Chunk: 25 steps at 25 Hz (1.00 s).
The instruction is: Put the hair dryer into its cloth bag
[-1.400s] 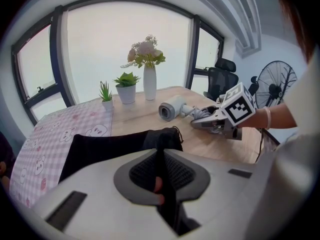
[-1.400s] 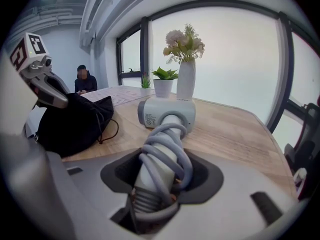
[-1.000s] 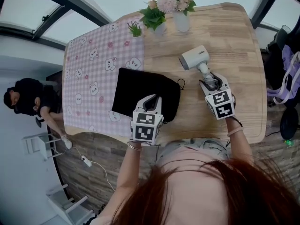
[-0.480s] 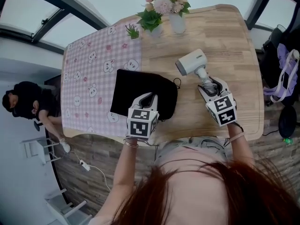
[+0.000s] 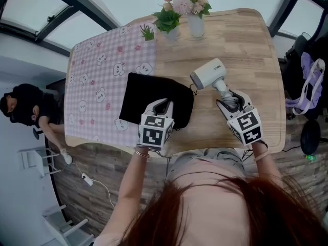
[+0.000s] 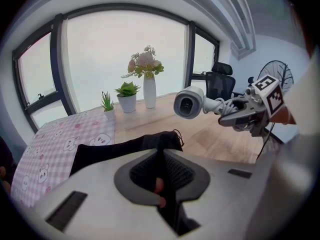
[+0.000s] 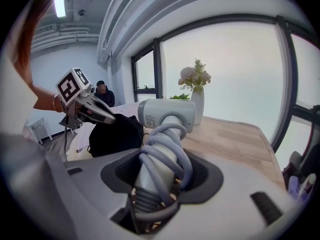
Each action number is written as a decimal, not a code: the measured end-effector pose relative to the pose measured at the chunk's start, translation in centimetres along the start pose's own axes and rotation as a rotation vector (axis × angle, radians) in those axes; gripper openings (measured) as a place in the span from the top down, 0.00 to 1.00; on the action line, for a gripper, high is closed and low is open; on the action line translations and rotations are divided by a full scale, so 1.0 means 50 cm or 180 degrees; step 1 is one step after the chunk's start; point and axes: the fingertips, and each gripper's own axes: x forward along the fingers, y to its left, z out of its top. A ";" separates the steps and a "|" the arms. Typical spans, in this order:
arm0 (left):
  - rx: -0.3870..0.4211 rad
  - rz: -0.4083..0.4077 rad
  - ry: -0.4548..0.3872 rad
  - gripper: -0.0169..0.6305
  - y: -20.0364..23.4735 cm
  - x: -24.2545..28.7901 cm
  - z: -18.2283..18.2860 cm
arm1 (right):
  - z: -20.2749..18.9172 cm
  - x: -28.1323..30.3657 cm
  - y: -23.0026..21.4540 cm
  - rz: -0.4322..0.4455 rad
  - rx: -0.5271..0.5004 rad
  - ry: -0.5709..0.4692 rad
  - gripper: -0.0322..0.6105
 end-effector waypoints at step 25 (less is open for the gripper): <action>-0.0085 -0.0048 -0.0149 0.92 0.008 -0.024 0.007 | -0.061 -0.049 0.131 0.0535 -0.0449 0.0321 0.62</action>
